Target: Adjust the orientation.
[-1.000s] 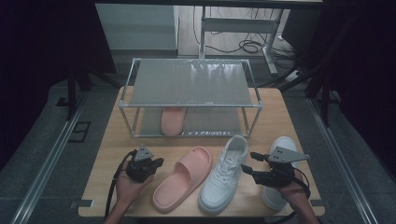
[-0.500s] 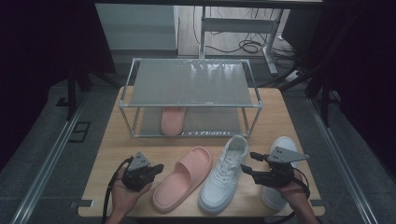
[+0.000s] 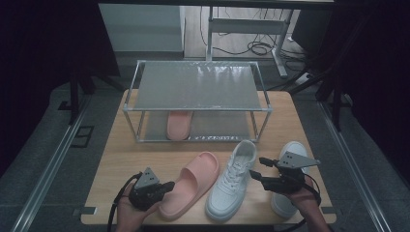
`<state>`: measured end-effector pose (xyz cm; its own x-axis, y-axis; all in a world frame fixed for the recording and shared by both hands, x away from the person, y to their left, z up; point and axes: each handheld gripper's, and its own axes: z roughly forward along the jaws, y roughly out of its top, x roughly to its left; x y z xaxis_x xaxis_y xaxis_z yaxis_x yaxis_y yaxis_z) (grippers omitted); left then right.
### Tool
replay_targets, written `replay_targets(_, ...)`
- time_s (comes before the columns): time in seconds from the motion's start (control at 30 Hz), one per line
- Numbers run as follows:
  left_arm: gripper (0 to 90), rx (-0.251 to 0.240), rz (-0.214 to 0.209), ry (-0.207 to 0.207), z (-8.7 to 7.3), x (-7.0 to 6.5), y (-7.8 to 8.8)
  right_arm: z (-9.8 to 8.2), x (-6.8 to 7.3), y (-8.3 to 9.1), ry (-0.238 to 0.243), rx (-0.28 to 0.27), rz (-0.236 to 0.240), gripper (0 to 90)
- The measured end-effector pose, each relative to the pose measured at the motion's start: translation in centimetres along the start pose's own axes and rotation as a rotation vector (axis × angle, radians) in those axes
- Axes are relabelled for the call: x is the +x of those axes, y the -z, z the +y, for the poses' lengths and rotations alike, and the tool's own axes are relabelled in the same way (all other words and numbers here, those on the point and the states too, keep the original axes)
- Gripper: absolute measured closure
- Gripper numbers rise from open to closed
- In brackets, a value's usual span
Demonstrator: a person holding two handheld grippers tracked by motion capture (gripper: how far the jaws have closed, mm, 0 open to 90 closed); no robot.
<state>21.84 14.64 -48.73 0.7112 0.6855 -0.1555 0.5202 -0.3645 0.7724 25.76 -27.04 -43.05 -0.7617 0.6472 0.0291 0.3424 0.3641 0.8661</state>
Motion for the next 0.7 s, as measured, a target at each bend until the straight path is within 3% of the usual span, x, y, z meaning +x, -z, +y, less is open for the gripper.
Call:
replay_targets(0.17,89.6,0.003,-0.037,-0.015,0.2,-1.2,-0.4,0.0,0.0,0.0,-0.001,0.002,0.001,40.1)
replay_targets(0.4,89.5,0.051,-0.101,-0.049,0.0,-3.3,-1.6,0.0,0.0,0.0,0.0,0.002,0.001,40.1)
replay_targets(0.7,89.5,0.114,-0.118,-0.075,-0.7,-4.6,-3.1,0.0,0.0,0.1,-0.003,0.003,0.002,40.2)
